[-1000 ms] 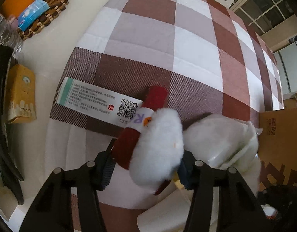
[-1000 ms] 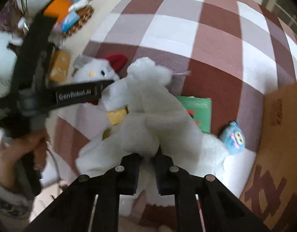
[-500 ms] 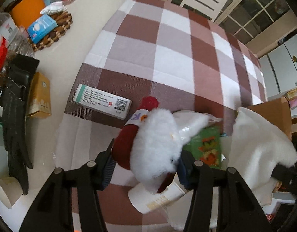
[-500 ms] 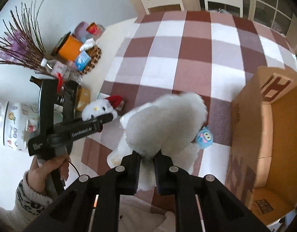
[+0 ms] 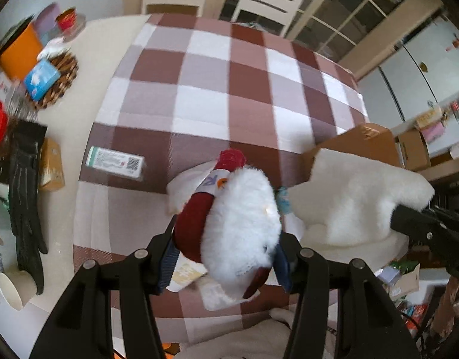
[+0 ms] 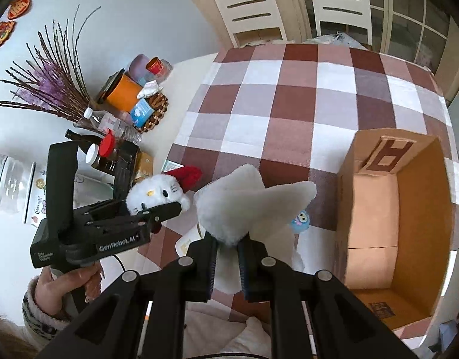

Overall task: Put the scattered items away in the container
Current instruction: 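Carry both plush toys over the cardboard box with both tools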

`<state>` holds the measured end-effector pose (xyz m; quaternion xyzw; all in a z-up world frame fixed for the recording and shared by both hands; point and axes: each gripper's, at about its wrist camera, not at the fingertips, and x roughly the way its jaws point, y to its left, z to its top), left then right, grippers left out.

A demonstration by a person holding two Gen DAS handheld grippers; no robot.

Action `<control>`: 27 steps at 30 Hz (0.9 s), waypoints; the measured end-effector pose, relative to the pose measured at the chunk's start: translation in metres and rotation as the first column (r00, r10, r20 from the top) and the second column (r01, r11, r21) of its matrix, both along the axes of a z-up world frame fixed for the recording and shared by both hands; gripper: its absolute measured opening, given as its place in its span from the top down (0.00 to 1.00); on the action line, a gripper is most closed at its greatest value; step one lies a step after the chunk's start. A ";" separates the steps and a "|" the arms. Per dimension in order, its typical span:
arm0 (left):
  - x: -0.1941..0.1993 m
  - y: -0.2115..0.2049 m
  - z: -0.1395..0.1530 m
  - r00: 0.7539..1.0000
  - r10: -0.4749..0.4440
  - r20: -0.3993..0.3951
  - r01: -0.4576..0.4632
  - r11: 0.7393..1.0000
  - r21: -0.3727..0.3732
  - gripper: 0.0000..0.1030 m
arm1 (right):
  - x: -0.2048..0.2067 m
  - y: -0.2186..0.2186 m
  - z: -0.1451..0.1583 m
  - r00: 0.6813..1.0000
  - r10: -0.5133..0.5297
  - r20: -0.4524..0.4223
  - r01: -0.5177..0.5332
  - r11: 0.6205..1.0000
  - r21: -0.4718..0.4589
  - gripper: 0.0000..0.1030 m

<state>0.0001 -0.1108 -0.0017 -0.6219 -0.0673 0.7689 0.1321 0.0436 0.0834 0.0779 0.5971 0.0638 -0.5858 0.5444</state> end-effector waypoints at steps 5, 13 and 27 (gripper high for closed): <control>0.003 0.021 0.020 0.999 -0.045 -0.019 0.045 0.999 0.005 0.47 | -0.012 0.015 0.015 1.000 -0.017 -0.008 0.016 1.000 -0.013 0.88; 0.004 0.059 0.055 0.991 -0.119 -0.059 0.121 0.992 0.033 0.47 | -0.038 0.046 0.041 0.998 -0.060 -0.015 0.059 0.996 -0.065 0.88; -0.009 0.151 0.100 0.943 -0.299 -0.145 0.313 0.947 0.077 0.47 | -0.100 0.115 0.074 0.965 -0.238 -0.106 0.227 0.968 -0.109 0.88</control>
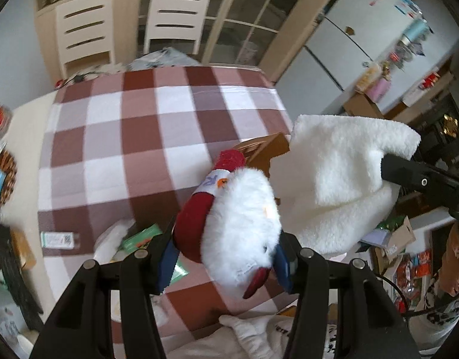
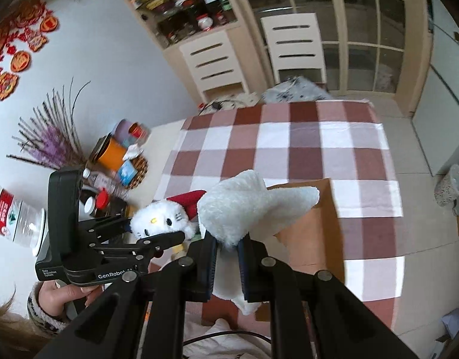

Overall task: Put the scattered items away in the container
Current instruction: 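Carry both plush toys over the cardboard box with both tools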

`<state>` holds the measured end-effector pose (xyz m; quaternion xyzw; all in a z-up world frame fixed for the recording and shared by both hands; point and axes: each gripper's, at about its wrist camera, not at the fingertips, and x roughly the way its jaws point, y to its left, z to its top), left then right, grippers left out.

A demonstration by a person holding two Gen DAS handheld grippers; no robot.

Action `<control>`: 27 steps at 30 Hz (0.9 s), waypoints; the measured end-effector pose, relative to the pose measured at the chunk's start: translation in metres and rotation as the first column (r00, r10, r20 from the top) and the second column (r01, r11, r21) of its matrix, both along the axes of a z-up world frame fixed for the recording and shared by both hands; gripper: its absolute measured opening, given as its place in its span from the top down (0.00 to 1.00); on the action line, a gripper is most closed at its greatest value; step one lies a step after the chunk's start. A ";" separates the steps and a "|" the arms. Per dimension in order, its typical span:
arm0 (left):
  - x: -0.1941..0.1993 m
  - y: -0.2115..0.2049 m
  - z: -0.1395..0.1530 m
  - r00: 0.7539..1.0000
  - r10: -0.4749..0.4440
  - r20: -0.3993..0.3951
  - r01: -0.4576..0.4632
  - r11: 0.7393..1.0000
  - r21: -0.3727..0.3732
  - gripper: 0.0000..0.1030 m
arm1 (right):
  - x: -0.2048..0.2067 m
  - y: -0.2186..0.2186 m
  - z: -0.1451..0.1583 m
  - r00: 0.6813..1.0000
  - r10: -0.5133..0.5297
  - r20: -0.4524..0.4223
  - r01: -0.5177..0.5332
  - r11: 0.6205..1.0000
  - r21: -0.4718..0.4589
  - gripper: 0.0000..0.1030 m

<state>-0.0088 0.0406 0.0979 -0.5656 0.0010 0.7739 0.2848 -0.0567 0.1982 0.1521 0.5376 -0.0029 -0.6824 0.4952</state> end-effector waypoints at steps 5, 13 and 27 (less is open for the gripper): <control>-0.004 0.039 0.002 0.998 -0.066 -0.003 0.066 0.998 0.013 0.47 | -0.012 0.018 -0.006 0.999 -0.040 -0.006 0.040 0.999 0.024 0.88; -0.006 0.083 -0.020 0.991 -0.127 0.043 0.127 0.992 0.008 0.47 | -0.027 0.039 -0.035 0.996 -0.080 0.039 0.078 0.996 0.052 0.88; -0.010 0.116 -0.063 0.979 -0.172 0.108 0.178 0.983 -0.052 0.47 | -0.032 0.043 -0.083 0.987 -0.093 0.129 0.084 0.994 0.074 0.88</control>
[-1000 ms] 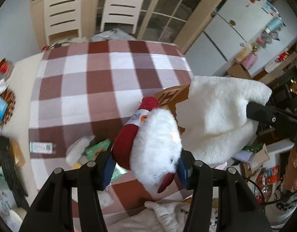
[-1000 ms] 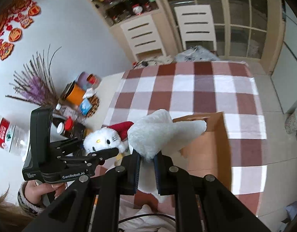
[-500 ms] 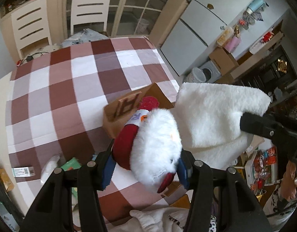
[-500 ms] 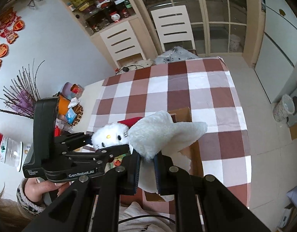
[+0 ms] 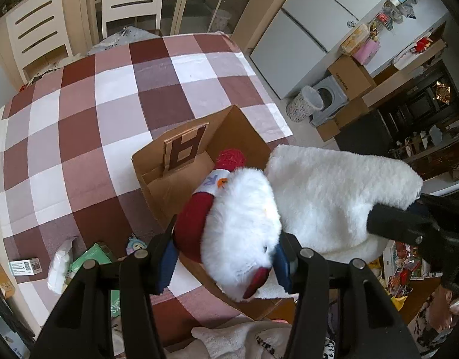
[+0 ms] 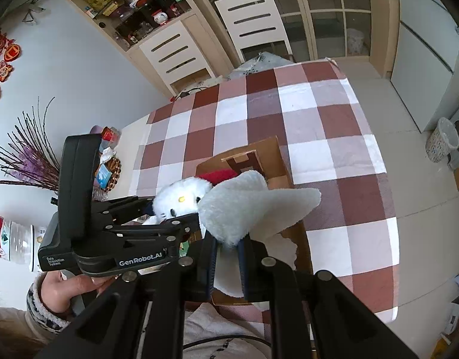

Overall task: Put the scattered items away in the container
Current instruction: 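Carry both plush toys over the cardboard box with both tools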

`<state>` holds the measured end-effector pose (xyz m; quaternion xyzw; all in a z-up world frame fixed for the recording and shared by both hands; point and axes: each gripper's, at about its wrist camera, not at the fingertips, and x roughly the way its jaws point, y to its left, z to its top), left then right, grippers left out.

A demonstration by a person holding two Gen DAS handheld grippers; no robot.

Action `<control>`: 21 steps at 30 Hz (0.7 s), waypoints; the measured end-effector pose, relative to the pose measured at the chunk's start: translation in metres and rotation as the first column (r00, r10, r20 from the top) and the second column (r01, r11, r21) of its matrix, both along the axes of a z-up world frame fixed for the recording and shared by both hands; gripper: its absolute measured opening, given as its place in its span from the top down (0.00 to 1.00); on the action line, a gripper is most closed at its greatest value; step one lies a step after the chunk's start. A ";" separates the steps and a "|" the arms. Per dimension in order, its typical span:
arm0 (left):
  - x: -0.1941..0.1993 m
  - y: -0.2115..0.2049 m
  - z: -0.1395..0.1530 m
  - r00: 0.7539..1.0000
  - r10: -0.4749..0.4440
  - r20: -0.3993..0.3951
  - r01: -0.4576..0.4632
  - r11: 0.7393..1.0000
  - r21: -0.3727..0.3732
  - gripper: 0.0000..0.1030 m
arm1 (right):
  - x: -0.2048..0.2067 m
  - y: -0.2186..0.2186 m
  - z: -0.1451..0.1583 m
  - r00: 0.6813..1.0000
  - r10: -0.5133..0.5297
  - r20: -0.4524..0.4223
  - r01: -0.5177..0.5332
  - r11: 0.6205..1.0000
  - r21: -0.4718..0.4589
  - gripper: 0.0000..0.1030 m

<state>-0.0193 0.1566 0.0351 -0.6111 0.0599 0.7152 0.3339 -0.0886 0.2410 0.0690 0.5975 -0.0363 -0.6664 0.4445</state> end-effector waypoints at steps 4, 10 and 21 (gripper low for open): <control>0.000 0.006 -0.009 1.000 -0.011 0.008 0.011 1.000 -0.022 0.47 | 0.001 -0.005 -0.009 1.000 0.012 0.015 -0.012 1.000 0.005 0.87; -0.003 0.011 -0.020 1.000 -0.021 0.005 0.021 0.998 -0.062 0.47 | 0.004 -0.011 -0.019 1.000 0.022 -0.017 -0.021 0.998 0.056 0.87; -0.006 0.015 -0.040 1.000 -0.024 0.016 0.026 0.993 -0.113 0.47 | 0.010 -0.028 -0.041 0.997 0.063 -0.050 -0.055 0.987 0.148 0.88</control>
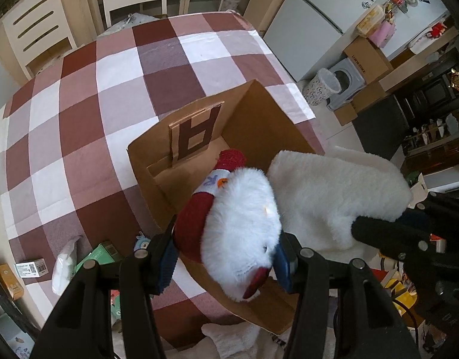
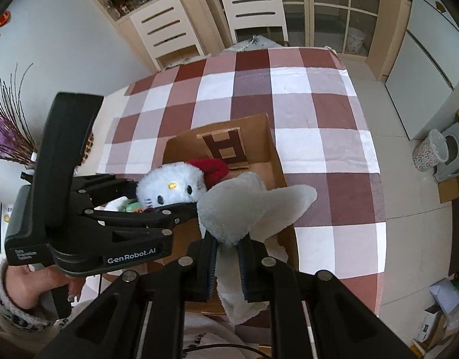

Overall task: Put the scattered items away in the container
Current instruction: 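Carry both plush toys over the cardboard box with both tools, then open both tools to drop the plush toys into the cardboard box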

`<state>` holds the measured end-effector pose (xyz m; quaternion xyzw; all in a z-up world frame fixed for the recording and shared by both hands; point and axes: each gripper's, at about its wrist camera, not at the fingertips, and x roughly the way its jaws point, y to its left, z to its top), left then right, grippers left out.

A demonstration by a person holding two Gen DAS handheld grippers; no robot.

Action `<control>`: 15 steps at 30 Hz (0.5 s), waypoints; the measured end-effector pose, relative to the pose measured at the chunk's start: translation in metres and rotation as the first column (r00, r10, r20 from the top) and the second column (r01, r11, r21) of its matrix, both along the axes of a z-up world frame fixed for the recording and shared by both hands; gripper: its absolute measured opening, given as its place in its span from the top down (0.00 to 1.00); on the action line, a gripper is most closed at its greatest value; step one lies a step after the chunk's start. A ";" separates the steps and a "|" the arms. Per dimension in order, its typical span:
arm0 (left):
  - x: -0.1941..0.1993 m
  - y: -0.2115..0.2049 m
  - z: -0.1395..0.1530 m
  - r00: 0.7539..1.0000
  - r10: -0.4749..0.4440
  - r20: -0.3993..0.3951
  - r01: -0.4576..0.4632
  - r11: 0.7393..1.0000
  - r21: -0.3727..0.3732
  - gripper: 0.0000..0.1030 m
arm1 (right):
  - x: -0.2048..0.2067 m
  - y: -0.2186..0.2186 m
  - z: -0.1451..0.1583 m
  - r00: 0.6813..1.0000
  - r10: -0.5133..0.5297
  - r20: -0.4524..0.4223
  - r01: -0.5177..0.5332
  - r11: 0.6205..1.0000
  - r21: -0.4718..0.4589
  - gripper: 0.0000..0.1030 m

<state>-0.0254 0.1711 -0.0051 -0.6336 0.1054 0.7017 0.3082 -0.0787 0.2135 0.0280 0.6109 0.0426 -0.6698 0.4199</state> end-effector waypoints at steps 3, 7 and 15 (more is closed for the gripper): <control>0.000 0.000 -0.005 1.000 -0.003 0.009 0.003 1.000 -0.008 0.47 | 0.001 -0.004 -0.006 1.000 0.010 0.011 -0.010 1.000 0.012 0.87; 0.001 0.001 -0.010 1.000 -0.008 0.017 0.008 1.000 -0.016 0.47 | 0.003 -0.007 -0.009 1.000 0.021 0.005 -0.021 0.999 0.030 0.87; 0.003 0.003 -0.012 0.999 -0.030 0.017 0.030 0.999 -0.022 0.47 | 0.006 -0.009 -0.011 1.000 0.017 -0.002 -0.017 0.999 0.040 0.87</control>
